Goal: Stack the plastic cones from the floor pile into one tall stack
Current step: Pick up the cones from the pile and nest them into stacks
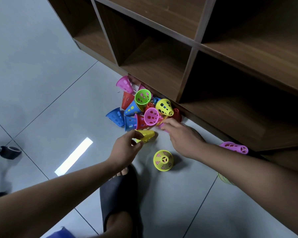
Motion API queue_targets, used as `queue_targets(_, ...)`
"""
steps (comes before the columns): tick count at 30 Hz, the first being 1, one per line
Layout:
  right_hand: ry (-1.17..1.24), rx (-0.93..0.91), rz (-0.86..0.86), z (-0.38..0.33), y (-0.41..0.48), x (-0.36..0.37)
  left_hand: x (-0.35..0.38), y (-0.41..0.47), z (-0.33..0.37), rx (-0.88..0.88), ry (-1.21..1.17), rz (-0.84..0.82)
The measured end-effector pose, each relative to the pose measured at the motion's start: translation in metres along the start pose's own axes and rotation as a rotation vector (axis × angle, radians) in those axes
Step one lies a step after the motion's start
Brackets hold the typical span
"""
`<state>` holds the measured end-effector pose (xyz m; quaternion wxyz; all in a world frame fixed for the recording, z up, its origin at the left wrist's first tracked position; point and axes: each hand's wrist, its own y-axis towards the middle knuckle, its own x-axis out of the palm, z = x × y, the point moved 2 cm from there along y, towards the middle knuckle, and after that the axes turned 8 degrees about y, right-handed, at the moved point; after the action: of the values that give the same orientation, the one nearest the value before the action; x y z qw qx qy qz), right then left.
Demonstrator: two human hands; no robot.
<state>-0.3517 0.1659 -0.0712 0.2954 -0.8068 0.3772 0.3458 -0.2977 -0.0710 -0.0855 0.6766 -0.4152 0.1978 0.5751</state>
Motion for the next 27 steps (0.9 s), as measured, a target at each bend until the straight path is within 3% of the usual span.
queue_targets(4, -0.186, 0.063, -0.107, 0.001, 0.008, 0.001, -0.007, -0.005, 0.003, 0.016, -0.027, 0.059)
queue_targets(9, -0.373, -0.015, -0.054, -0.001, 0.002, -0.001, -0.015, -0.014, 0.010, 0.044, -0.120, 0.073)
queue_targets(16, -0.357, -0.024, -0.046, 0.020, -0.015, -0.001, -0.025, -0.023, 0.030, 0.023, -0.328, 0.083)
queue_targets(21, -0.146, 0.037, 0.079, 0.036, -0.026, -0.004, -0.030, -0.027, 0.053, 0.068, -0.494, 0.055)
queue_targets(24, 0.140, 0.159, 0.232, 0.040, -0.024, -0.010, -0.025, -0.030, 0.064, 0.121, -0.495, 0.008)
queue_targets(27, 0.507, 0.392, 0.337, 0.042, -0.015, -0.019, -0.015, -0.030, 0.066, 0.154, -0.418, -0.050)
